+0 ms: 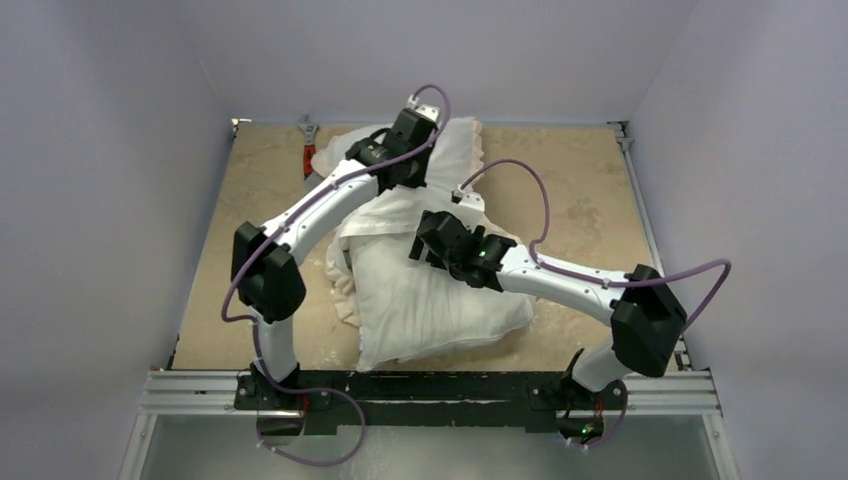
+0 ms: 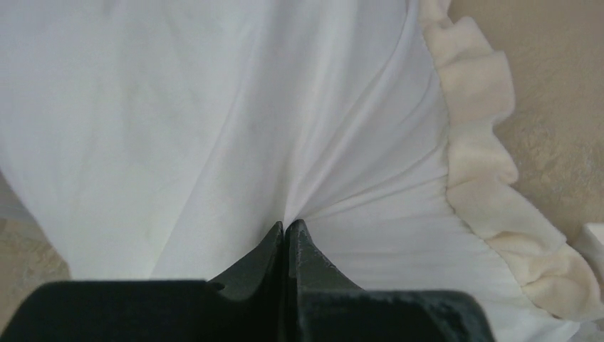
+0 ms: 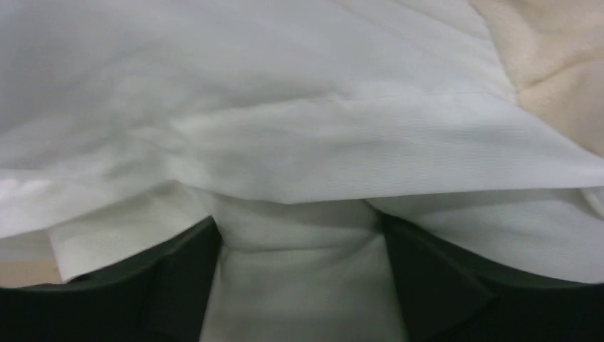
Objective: Remove the pillowcase from the pillow
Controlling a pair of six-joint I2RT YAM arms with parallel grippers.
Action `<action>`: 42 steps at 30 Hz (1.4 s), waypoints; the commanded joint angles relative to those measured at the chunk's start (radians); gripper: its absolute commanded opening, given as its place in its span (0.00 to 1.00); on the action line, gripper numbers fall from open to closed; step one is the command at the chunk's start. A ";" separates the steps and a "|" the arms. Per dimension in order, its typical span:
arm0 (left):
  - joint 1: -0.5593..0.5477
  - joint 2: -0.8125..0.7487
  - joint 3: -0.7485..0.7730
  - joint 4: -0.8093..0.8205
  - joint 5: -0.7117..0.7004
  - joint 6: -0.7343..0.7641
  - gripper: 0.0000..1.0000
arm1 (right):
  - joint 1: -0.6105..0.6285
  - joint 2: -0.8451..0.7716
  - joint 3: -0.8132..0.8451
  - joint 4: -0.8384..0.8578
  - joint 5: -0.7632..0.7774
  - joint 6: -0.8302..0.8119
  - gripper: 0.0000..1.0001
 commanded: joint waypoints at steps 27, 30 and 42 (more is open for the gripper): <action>0.518 -0.181 -0.251 0.228 -0.284 -0.055 0.00 | -0.075 -0.411 0.028 -0.061 0.132 -0.044 0.00; 0.510 -0.156 -0.241 0.233 -0.156 -0.051 0.00 | -0.077 -0.392 -0.005 -0.034 0.083 -0.051 0.00; 0.350 -0.165 -0.244 0.256 -0.087 0.027 0.00 | -0.022 -0.218 0.083 -0.068 0.087 -0.077 0.65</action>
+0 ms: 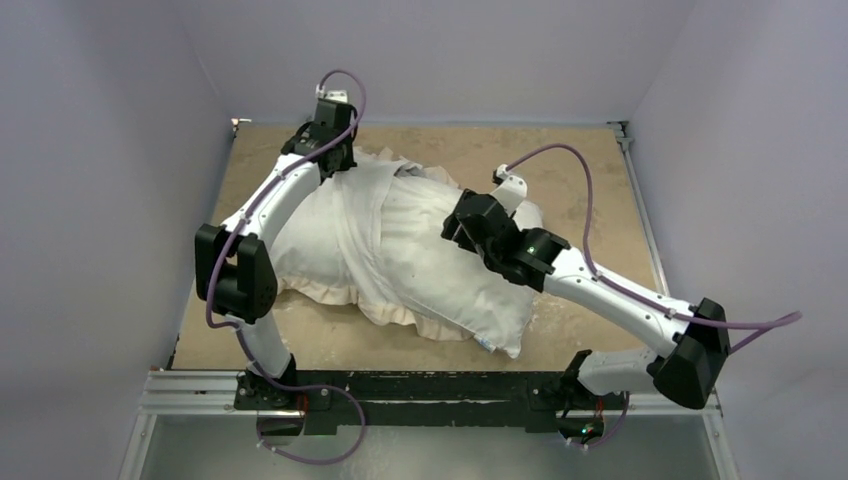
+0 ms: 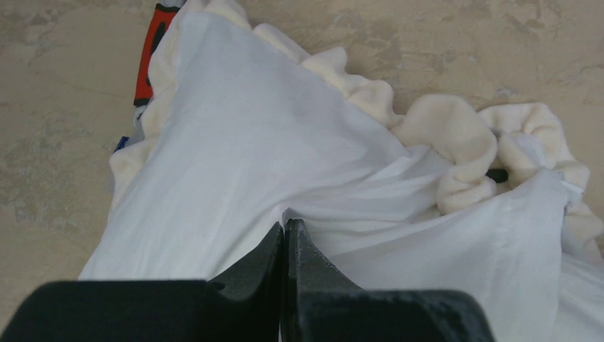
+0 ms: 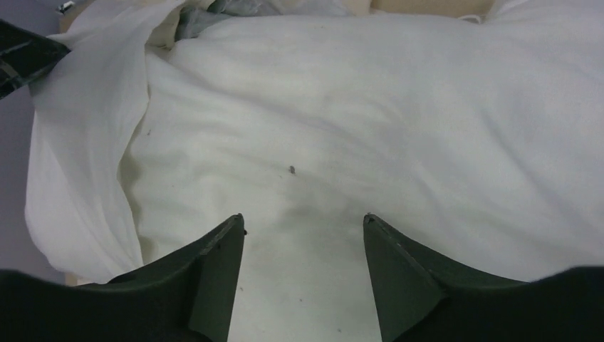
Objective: Remove the pillowcase from the pillow
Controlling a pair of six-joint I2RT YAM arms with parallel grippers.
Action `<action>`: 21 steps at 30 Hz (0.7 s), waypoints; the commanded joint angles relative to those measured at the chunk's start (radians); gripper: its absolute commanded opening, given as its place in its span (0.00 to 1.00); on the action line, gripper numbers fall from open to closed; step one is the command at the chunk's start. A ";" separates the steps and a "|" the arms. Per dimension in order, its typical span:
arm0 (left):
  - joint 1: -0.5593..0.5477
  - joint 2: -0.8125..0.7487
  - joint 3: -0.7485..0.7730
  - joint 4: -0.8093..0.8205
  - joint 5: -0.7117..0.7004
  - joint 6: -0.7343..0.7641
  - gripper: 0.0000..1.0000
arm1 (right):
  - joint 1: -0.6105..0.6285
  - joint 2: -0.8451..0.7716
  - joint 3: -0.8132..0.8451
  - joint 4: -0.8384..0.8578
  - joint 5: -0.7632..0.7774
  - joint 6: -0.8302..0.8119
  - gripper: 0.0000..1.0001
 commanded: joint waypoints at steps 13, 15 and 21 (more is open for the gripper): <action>-0.043 -0.035 0.005 0.068 -0.042 0.046 0.00 | 0.250 0.247 0.165 -0.107 0.062 0.037 0.99; -0.046 -0.041 0.001 0.071 -0.044 0.046 0.00 | 0.250 0.270 0.135 -0.119 0.034 0.070 0.99; -0.055 -0.057 -0.002 0.074 -0.061 0.043 0.04 | 0.247 0.342 0.039 -0.072 0.030 0.092 0.99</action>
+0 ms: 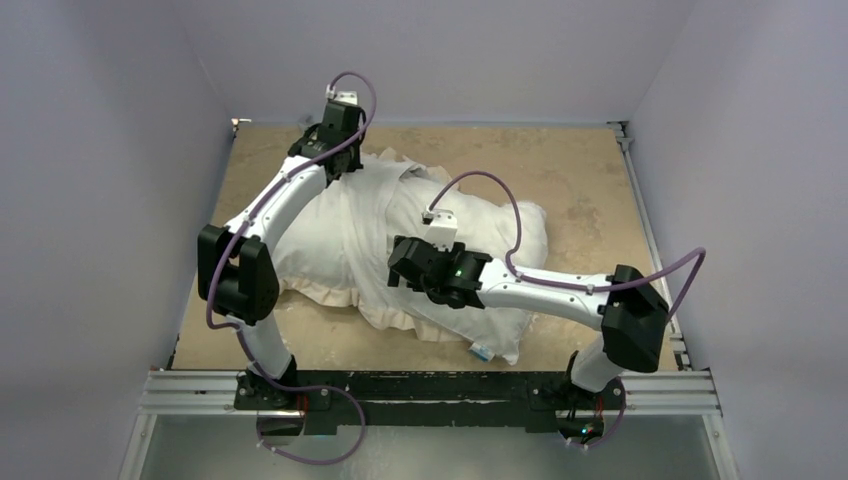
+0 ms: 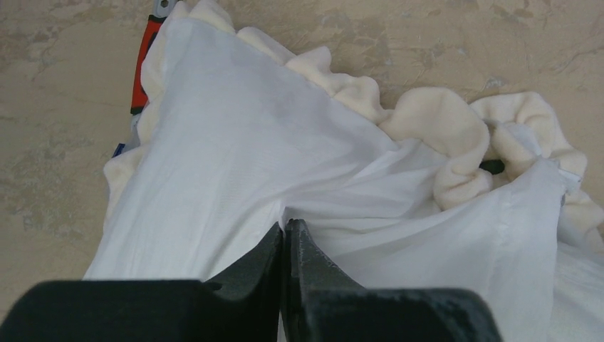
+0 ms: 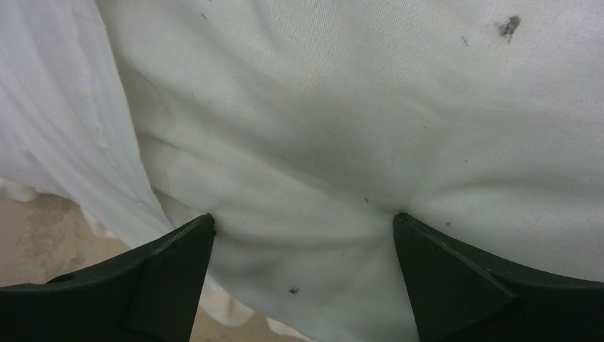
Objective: Remove the pillowcase from the pillow
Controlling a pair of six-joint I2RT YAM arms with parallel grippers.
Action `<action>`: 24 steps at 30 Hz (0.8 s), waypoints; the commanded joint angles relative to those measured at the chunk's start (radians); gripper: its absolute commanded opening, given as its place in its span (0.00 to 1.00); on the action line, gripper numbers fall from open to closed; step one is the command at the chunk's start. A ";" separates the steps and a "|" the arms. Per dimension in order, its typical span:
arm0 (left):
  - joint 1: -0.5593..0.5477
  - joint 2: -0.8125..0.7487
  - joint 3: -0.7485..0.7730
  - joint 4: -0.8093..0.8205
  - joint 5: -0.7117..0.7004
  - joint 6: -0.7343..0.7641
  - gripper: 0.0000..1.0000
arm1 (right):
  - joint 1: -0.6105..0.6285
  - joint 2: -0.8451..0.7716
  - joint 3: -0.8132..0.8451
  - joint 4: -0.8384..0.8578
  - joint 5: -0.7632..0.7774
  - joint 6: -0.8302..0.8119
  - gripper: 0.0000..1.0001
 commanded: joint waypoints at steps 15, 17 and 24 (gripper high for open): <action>-0.014 -0.478 -0.208 -0.046 0.149 -0.161 0.55 | -0.073 0.094 -0.094 0.082 0.052 0.006 0.00; -0.014 -0.570 -0.349 -0.009 0.213 -0.195 0.55 | -0.074 0.089 -0.086 0.082 0.058 0.004 0.00; -0.017 -0.743 -0.680 0.090 0.445 -0.289 0.55 | -0.074 0.039 -0.092 0.097 0.065 -0.006 0.00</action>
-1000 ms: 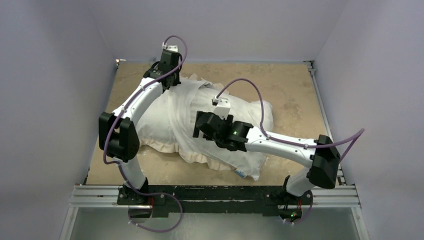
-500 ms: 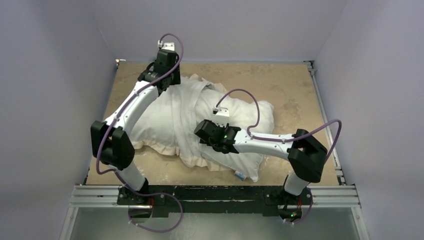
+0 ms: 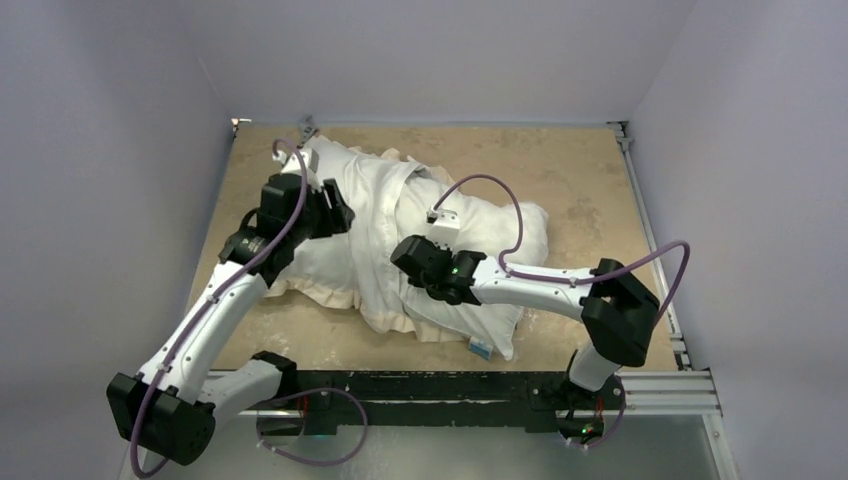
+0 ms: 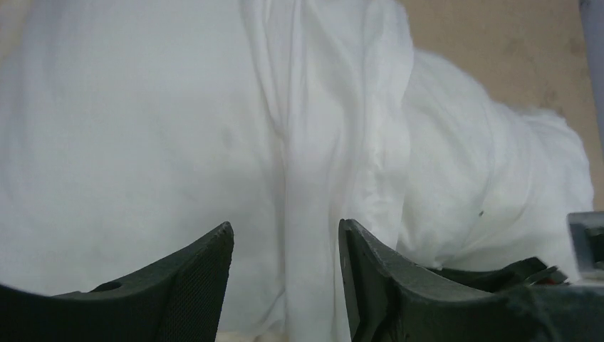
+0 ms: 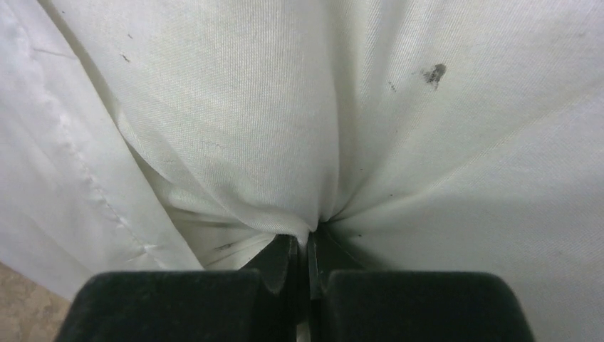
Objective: Remove the pillowcase from the pillow
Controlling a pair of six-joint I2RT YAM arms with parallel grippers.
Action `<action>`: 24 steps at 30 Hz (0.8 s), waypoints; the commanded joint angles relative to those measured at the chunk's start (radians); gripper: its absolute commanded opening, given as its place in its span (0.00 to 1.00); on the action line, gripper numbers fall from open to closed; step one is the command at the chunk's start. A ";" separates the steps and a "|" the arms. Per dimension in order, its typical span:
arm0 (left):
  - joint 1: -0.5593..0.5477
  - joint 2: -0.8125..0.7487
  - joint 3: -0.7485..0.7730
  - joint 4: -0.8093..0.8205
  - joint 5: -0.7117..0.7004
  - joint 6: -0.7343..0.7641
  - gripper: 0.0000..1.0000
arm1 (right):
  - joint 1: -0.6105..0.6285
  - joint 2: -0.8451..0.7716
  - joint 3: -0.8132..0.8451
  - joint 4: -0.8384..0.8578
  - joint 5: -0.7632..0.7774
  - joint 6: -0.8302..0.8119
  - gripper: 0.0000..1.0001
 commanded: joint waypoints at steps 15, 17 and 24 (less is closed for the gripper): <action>-0.078 -0.082 -0.425 0.199 0.349 -0.201 0.45 | -0.026 -0.072 -0.018 -0.048 0.073 -0.017 0.00; -0.079 -0.071 -0.418 0.187 0.301 -0.196 0.29 | -0.026 -0.076 -0.017 -0.065 0.082 -0.001 0.00; -0.077 -0.125 -0.329 0.059 -0.149 -0.195 0.00 | -0.030 -0.153 -0.011 -0.172 0.132 0.109 0.00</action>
